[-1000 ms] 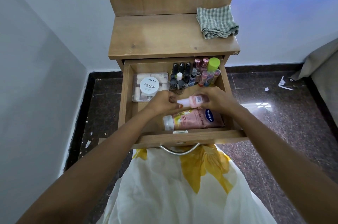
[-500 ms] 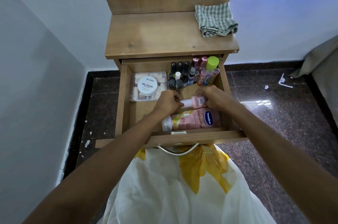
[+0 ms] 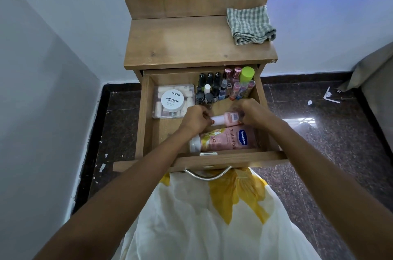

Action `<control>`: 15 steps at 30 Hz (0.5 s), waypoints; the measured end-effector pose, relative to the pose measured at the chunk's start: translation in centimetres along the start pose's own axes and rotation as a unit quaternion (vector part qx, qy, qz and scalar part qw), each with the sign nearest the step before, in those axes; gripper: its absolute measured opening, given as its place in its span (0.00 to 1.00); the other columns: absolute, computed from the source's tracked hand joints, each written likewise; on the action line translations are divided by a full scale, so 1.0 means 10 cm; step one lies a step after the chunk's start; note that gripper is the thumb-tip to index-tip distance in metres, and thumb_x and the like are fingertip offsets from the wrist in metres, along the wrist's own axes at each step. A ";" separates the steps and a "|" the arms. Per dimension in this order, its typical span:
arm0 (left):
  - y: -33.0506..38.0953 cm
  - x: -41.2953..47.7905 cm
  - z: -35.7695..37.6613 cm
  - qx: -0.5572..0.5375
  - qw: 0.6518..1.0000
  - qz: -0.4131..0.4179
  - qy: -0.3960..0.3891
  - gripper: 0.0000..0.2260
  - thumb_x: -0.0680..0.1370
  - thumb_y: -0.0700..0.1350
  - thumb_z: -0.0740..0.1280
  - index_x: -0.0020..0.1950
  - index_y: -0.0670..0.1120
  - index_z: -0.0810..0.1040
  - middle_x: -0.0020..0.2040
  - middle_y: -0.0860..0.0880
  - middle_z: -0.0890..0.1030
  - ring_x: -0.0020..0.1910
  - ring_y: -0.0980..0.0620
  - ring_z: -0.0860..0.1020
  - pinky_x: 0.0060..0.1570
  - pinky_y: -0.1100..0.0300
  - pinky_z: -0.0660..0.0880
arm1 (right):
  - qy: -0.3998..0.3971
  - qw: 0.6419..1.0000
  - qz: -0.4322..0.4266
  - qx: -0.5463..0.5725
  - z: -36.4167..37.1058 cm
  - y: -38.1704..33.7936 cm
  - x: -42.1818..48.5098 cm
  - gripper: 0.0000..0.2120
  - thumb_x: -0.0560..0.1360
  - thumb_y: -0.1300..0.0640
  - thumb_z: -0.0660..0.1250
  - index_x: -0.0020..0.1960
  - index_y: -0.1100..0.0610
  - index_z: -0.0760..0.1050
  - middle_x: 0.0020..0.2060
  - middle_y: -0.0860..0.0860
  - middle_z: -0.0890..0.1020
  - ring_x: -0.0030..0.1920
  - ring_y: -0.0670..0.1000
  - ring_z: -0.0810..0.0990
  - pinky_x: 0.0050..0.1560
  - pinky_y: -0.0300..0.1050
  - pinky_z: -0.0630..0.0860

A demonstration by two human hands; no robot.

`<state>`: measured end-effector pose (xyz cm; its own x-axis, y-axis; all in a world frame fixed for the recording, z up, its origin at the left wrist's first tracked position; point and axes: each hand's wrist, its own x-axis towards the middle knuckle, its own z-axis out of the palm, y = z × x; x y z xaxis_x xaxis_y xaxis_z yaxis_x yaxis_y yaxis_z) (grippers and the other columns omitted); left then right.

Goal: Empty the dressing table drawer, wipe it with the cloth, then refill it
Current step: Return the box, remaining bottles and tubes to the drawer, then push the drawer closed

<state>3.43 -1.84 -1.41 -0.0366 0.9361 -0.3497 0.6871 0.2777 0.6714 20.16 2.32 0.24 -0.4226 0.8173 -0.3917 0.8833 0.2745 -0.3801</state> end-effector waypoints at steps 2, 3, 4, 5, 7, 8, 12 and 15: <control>0.01 -0.05 -0.06 -0.016 1.000 0.005 0.005 0.10 0.74 0.37 0.68 0.55 0.37 0.80 0.55 0.40 0.81 0.54 0.46 0.79 0.47 0.64 0.70 | 0.039 0.999 -0.002 0.036 -0.04 0.00 -0.06 0.21 0.73 0.68 0.65 0.65 0.63 0.70 0.63 0.59 0.76 0.63 0.55 0.75 0.62 0.45 0.72; 0.01 -0.09 -0.09 -0.029 0.999 0.010 0.014 0.10 0.75 0.36 0.67 0.56 0.37 0.80 0.55 0.40 0.81 0.54 0.46 0.79 0.48 0.65 0.70 | 0.062 0.996 0.001 0.066 -0.07 -0.02 -0.12 0.20 0.73 0.68 0.64 0.65 0.63 0.70 0.63 0.59 0.75 0.63 0.55 0.75 0.61 0.44 0.72; 0.01 -0.14 -0.15 -0.045 0.998 0.014 0.028 0.10 0.75 0.36 0.67 0.56 0.37 0.80 0.55 0.41 0.81 0.54 0.47 0.79 0.47 0.67 0.70 | 0.086 0.992 0.005 0.096 -0.10 -0.03 -0.18 0.19 0.74 0.68 0.64 0.64 0.63 0.71 0.62 0.58 0.76 0.62 0.55 0.75 0.59 0.42 0.72; 0.01 -0.21 -0.21 -0.065 0.996 0.020 0.048 0.10 0.75 0.36 0.66 0.56 0.37 0.80 0.55 0.42 0.82 0.51 0.49 0.78 0.44 0.72 0.70 | 0.112 0.986 0.007 0.119 -0.12 -0.05 -0.25 0.18 0.74 0.67 0.64 0.63 0.62 0.72 0.61 0.58 0.77 0.61 0.53 0.75 0.57 0.39 0.71; -0.03 -0.35 -0.32 -0.109 0.990 0.027 0.090 0.09 0.76 0.37 0.66 0.55 0.38 0.80 0.53 0.43 0.82 0.45 0.54 0.77 0.38 0.77 0.69 | 0.170 0.974 0.016 0.152 -0.15 -0.05 -0.39 0.16 0.74 0.65 0.65 0.61 0.62 0.74 0.59 0.58 0.79 0.56 0.49 0.76 0.53 0.36 0.69; -0.05 -0.44 -0.38 -0.130 0.986 0.027 0.105 0.09 0.76 0.37 0.66 0.54 0.39 0.80 0.51 0.44 0.82 0.42 0.56 0.76 0.38 0.77 0.70 | 0.196 0.966 0.026 0.169 -0.14 -0.04 -0.47 0.14 0.74 0.64 0.65 0.60 0.61 0.76 0.58 0.57 0.80 0.53 0.47 0.76 0.52 0.36 0.69; -0.22 -0.79 -0.58 -0.218 0.964 -0.004 0.150 0.08 0.77 0.39 0.66 0.55 0.42 0.80 0.48 0.47 0.81 0.46 0.55 0.78 0.56 0.56 0.76 | 0.264 0.930 0.067 0.245 -0.07 0.08 -0.77 0.10 0.75 0.63 0.64 0.55 0.60 0.79 0.54 0.56 0.81 0.49 0.47 0.75 0.47 0.35 0.71; -0.39 -0.99 -0.66 -0.183 0.962 0.003 0.201 0.08 0.76 0.40 0.66 0.54 0.44 0.81 0.48 0.50 0.81 0.44 0.65 0.78 0.50 0.71 0.73 | 0.287 0.919 0.076 0.261 0.04 0.19 -0.96 0.09 0.75 0.64 0.64 0.54 0.61 0.79 0.52 0.57 0.82 0.48 0.49 0.77 0.41 0.27 0.69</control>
<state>-3.70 -10.79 3.74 -0.3624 0.9250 -0.1141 0.3883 0.2612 0.8837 25.83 -5.22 2.94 0.0061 0.9997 -0.0240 0.6422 -0.0223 -0.7662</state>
